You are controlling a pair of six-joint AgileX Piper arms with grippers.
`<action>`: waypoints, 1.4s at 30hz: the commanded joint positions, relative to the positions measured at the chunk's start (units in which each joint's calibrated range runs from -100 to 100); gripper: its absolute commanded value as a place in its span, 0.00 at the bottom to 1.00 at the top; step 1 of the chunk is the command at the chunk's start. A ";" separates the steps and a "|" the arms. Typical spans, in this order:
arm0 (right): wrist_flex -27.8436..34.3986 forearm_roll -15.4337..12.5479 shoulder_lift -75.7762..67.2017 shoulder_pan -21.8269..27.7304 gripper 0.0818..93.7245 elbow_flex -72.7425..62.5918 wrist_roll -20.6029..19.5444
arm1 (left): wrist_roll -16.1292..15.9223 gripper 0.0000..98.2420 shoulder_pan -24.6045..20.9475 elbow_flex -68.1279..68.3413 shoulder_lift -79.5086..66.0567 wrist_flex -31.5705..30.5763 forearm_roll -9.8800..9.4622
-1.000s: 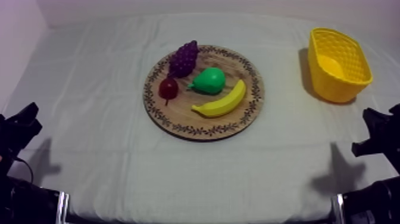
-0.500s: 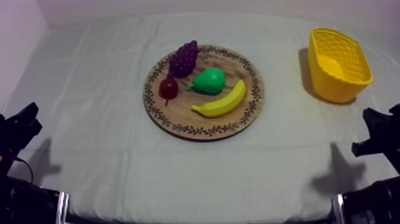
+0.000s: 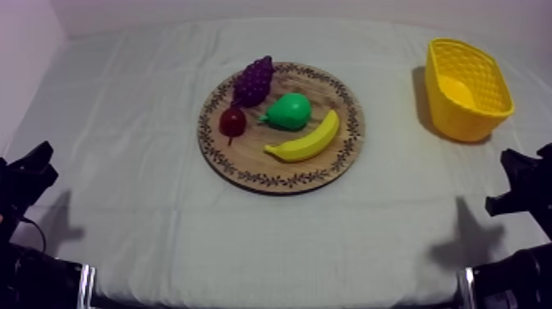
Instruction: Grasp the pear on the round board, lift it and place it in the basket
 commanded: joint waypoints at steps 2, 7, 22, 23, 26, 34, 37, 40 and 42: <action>0.00 -0.01 0.00 0.00 0.00 0.04 0.00 | -0.02 0.00 -0.01 0.03 0.00 -0.01 0.01; 0.00 -0.01 0.00 0.00 0.02 0.04 0.10 | -0.02 0.00 -0.01 0.03 0.00 -0.01 0.01; 0.31 -8.32 20.91 2.23 0.01 -23.38 7.59 | 0.03 0.00 -0.01 0.03 0.00 -0.01 0.01; 1.00 -8.83 23.27 2.27 0.01 -26.26 8.02 | 0.03 0.00 -0.01 0.03 0.00 -0.01 0.01; 3.60 -10.81 29.94 2.44 0.02 -34.75 9.88 | 0.03 0.00 -0.01 0.03 0.00 -0.01 0.01; 14.91 -16.32 46.72 2.08 0.02 -57.32 14.41 | 0.03 0.00 -0.01 0.03 0.00 -0.01 0.01; 19.31 -17.61 52.46 1.21 0.02 -64.91 15.21 | 0.03 0.00 -0.01 0.03 0.00 -0.01 0.01; 23.23 -18.24 57.83 -0.35 0.02 -71.59 15.76 | 0.03 0.00 -0.01 0.03 0.00 -0.01 0.01; 26.21 -18.61 61.39 -1.58 0.02 -75.54 16.39 | 0.03 0.00 -0.01 0.03 0.00 -0.01 0.01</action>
